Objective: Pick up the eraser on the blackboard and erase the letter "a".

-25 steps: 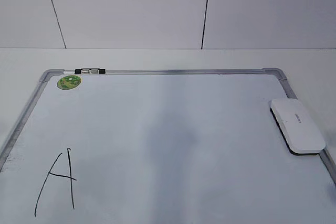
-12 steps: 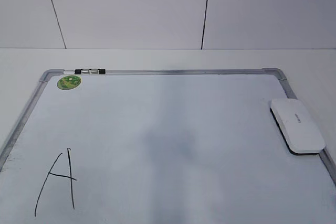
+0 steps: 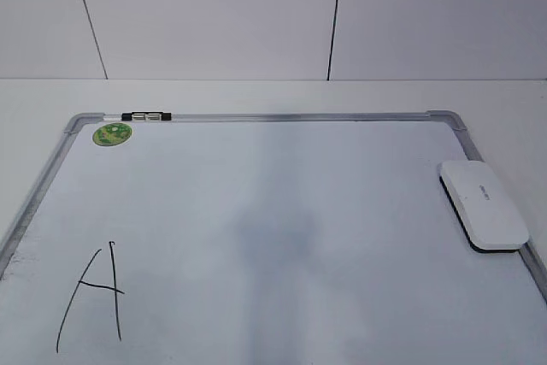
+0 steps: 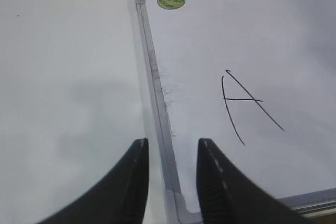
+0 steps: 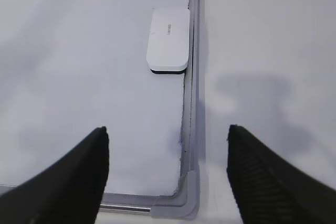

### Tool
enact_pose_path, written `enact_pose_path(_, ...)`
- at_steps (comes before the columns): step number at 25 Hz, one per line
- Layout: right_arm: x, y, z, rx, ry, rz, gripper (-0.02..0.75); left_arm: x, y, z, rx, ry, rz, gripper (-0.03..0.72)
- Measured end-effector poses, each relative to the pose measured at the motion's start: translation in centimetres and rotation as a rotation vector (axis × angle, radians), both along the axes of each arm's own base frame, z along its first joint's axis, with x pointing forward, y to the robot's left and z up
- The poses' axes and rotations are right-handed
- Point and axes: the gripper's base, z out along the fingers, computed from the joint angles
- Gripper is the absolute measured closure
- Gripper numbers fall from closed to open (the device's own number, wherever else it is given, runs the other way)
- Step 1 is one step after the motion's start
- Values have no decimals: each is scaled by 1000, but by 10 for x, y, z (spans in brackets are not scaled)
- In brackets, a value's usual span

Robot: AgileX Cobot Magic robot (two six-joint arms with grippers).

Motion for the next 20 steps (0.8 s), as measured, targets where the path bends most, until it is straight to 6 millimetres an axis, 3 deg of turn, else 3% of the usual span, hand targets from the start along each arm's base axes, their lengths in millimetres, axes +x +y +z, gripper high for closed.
enact_pose_path(20,0,-1,0,-12,0,-9,198,-4,0,0,0,-27,-1,452)
